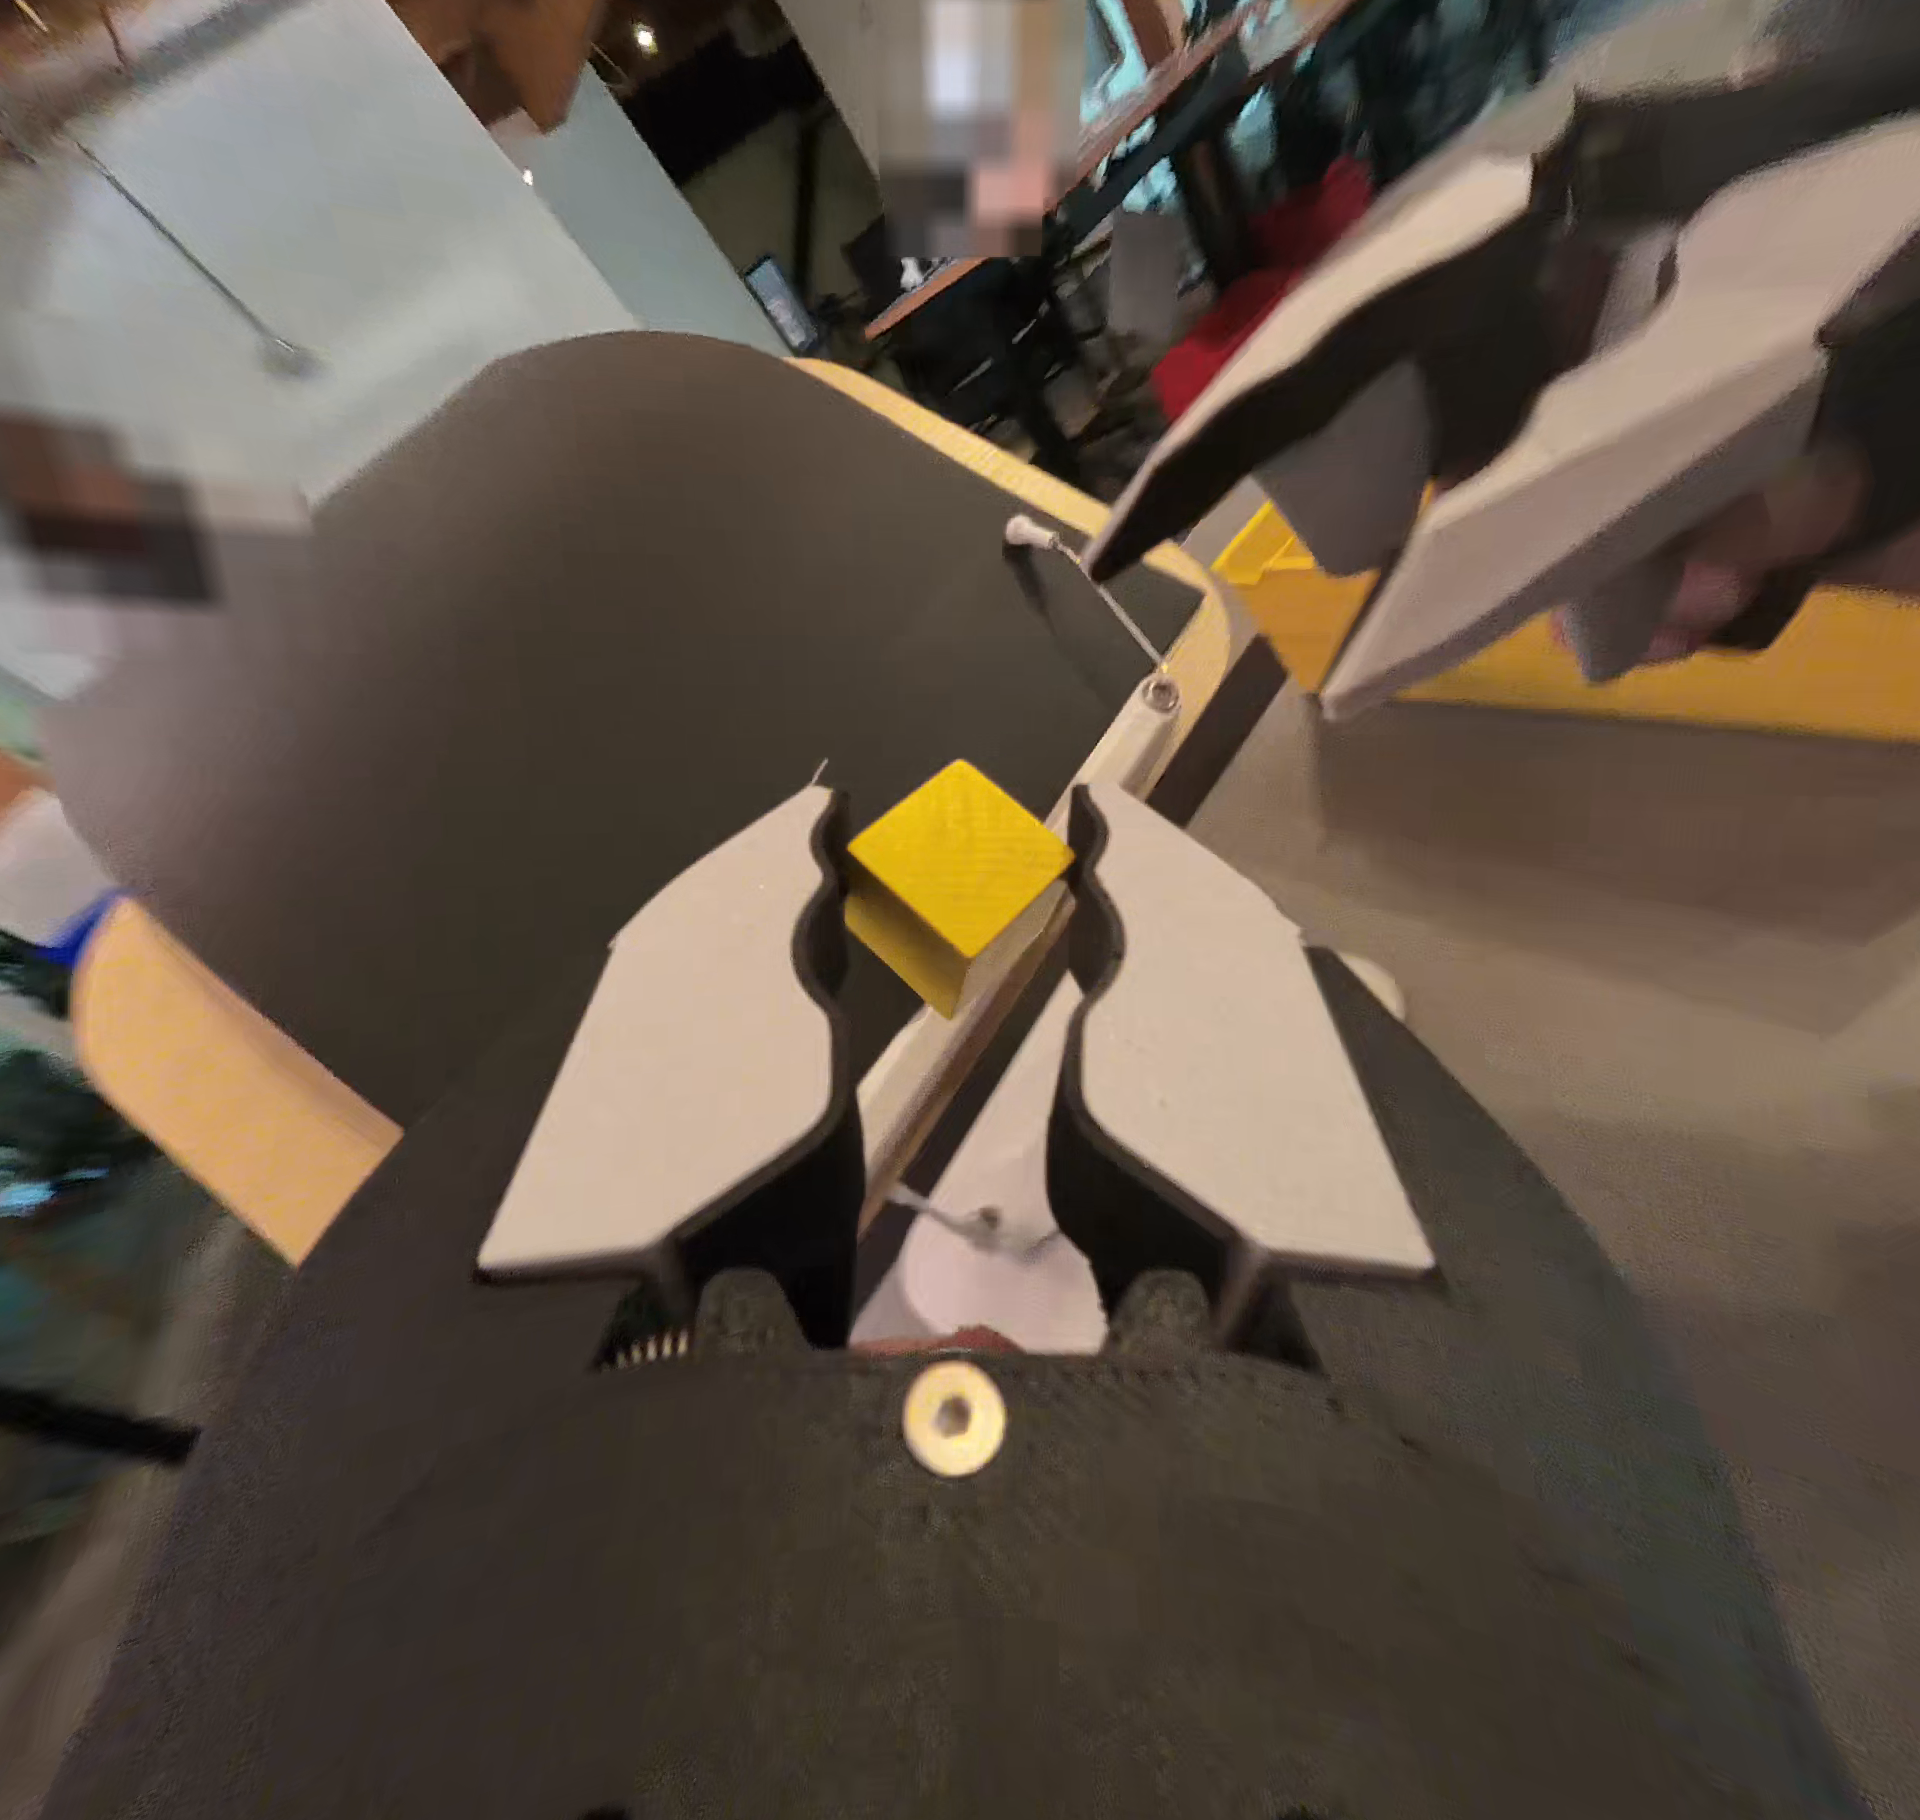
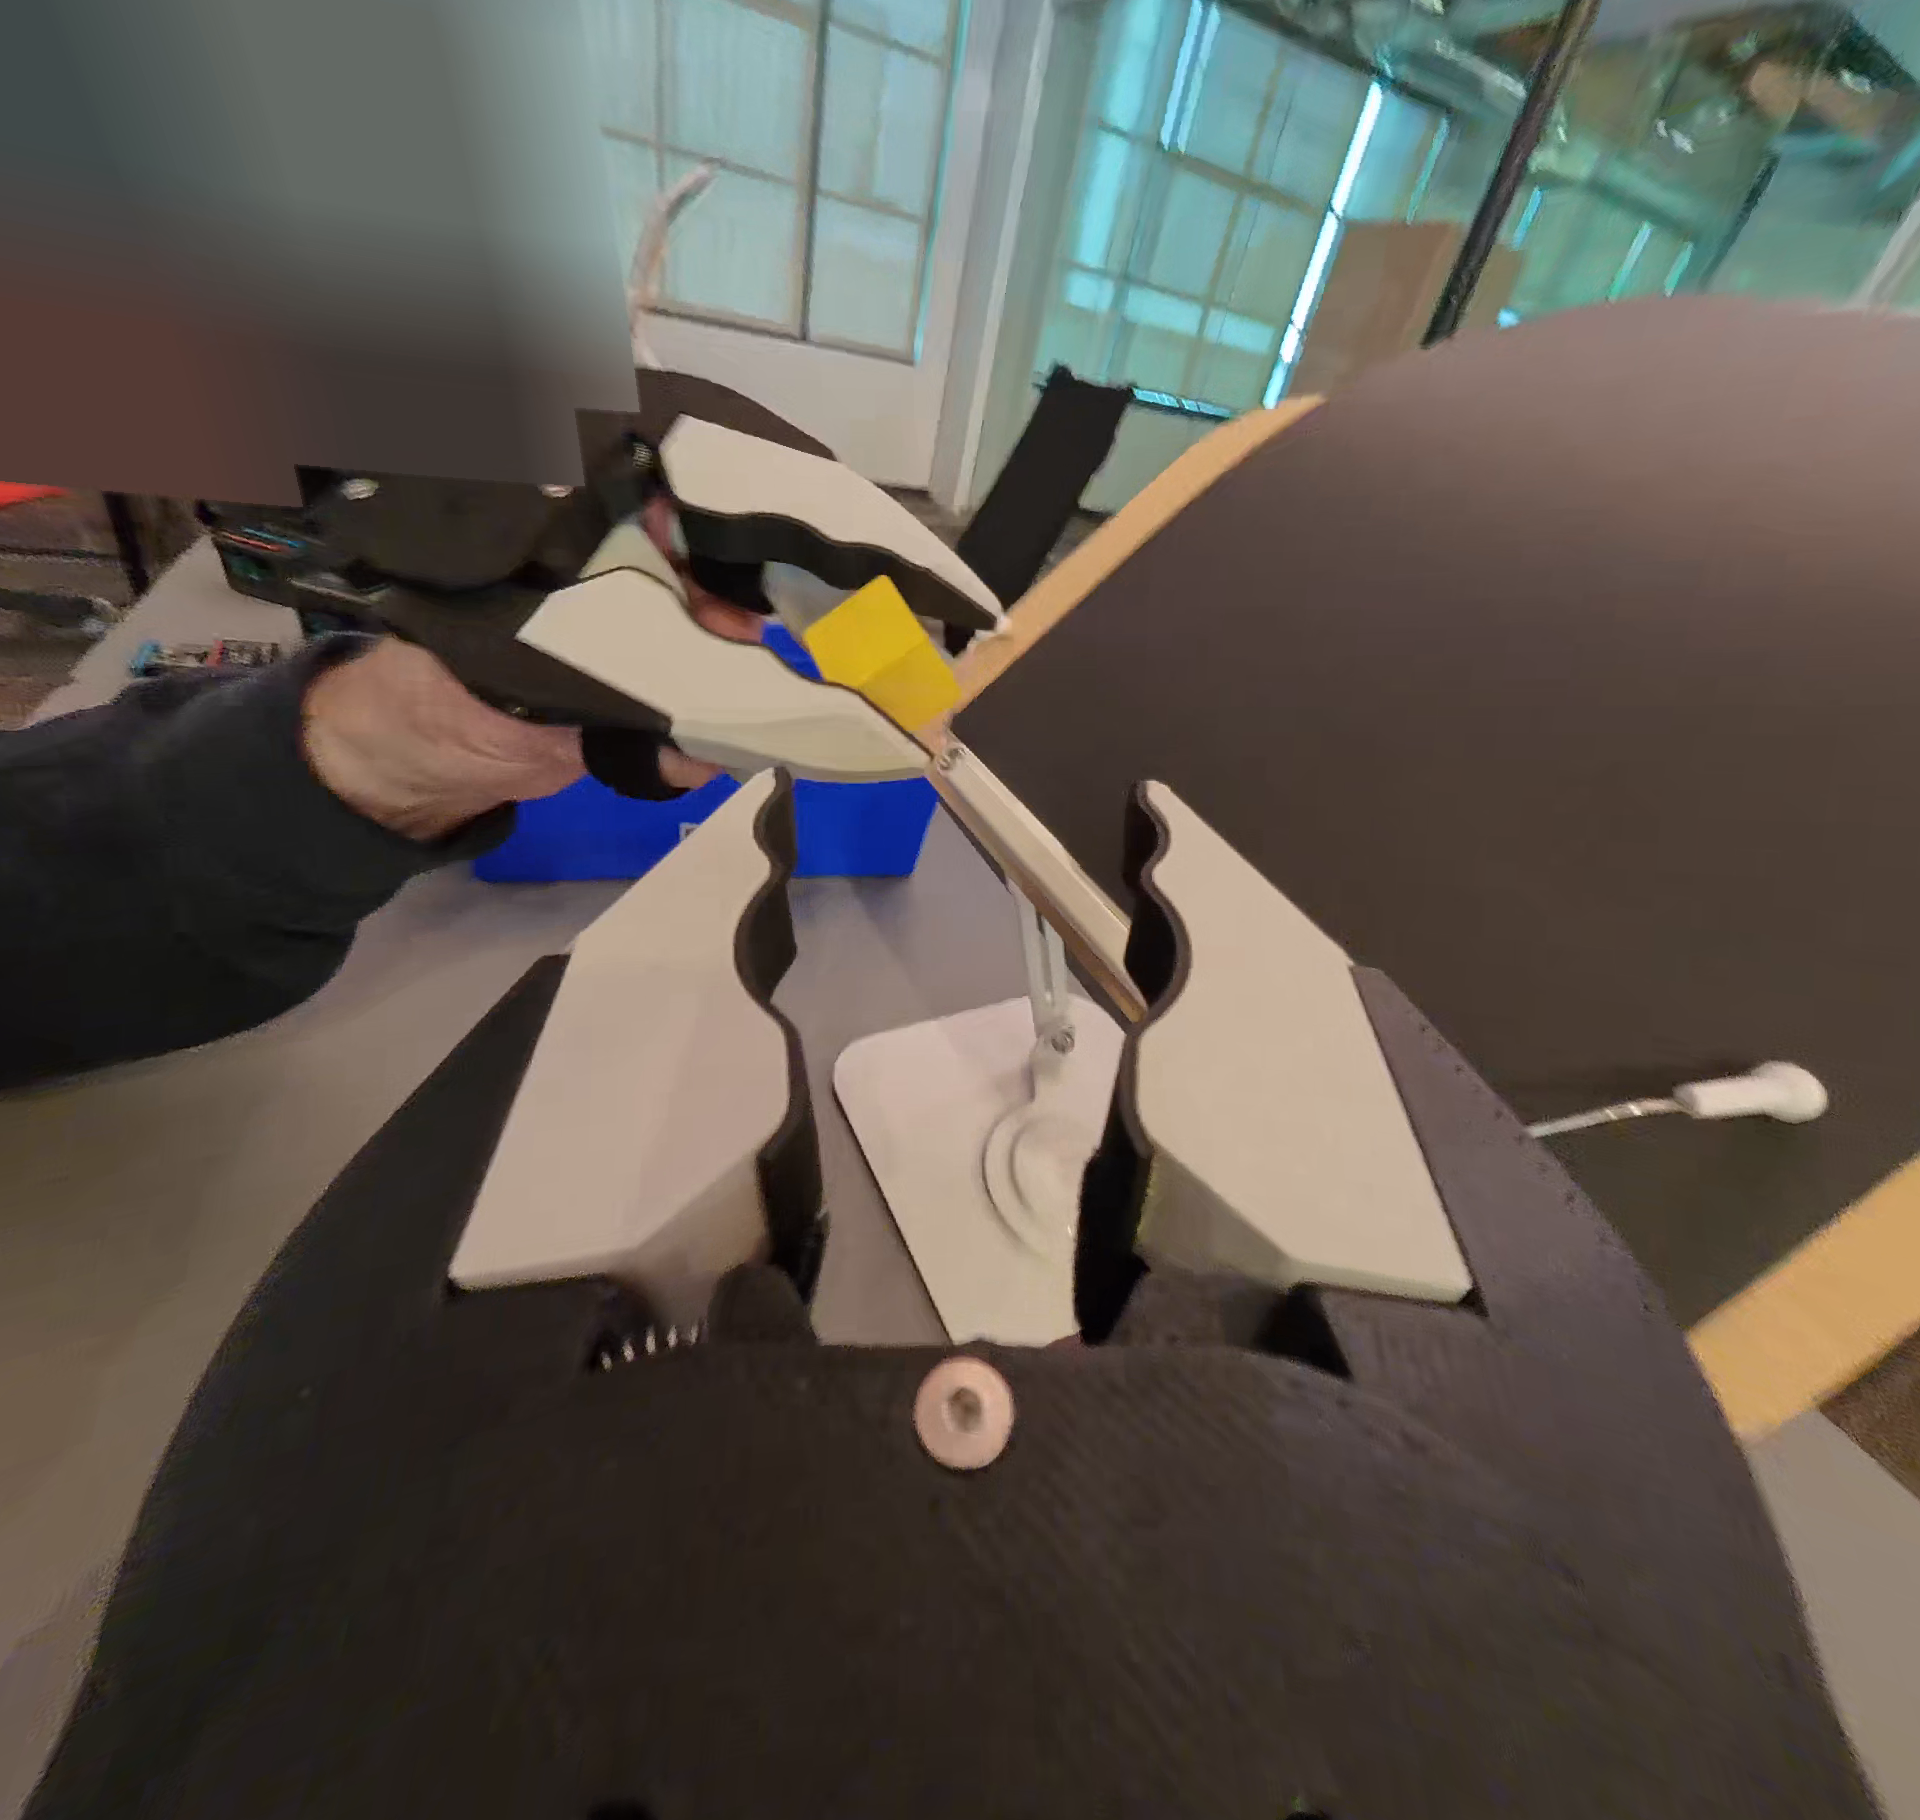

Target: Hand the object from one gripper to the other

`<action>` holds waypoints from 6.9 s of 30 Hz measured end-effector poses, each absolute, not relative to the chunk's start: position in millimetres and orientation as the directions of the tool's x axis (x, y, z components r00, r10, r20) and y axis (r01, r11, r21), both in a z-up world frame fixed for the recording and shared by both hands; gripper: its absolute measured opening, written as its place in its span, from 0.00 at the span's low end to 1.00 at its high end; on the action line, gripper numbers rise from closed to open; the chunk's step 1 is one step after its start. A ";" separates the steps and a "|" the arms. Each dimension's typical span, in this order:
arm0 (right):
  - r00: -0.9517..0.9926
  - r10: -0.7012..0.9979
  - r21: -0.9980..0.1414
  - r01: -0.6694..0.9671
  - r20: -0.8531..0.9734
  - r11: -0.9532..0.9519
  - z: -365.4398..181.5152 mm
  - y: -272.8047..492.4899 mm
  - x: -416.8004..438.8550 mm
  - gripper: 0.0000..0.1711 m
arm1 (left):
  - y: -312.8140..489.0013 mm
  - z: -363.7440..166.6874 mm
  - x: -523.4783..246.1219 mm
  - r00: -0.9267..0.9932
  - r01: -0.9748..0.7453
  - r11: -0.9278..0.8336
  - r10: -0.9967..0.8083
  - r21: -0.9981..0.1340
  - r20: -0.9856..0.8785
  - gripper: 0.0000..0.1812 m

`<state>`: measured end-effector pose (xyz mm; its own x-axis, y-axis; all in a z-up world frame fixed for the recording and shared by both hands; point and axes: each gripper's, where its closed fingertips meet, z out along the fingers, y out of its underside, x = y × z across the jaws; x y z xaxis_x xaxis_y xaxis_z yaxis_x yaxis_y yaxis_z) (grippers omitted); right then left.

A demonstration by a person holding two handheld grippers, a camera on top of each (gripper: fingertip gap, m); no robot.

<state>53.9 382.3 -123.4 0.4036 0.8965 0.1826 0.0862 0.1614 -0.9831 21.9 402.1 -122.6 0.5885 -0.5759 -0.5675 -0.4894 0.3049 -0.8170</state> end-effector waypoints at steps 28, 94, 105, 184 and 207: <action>0.430 0.902 -0.970 0.196 -0.048 -0.145 -167.2 386.3 32.7 0.22 | 404.3 -165.3 68.9 0.371 -0.822 0.350 -0.272 -0.450 -0.888 0.22; 0.280 0.920 -0.923 0.192 -0.275 -0.334 -179.3 370.6 34.4 0.19 | 398.2 -175.0 65.7 0.232 -0.871 0.351 -0.323 -0.344 -0.917 0.22; 0.096 0.941 -0.941 0.072 -0.323 -0.330 -161.6 361.8 41.4 0.19 | 380.2 -165.7 69.6 0.309 -0.702 0.432 -0.530 -0.566 -0.789 0.26; 0.167 0.861 -0.876 0.131 0.481 0.464 -115.0 336.0 64.5 0.14 | 349.7 -121.8 68.3 0.247 -0.058 0.050 -0.967 -0.997 -0.062 0.27; 0.077 0.386 -0.336 0.667 0.919 0.666 -138.4 358.6 63.4 0.20 | 362.2 -147.5 85.0 0.285 -0.072 -0.246 -0.934 -0.967 0.216 0.16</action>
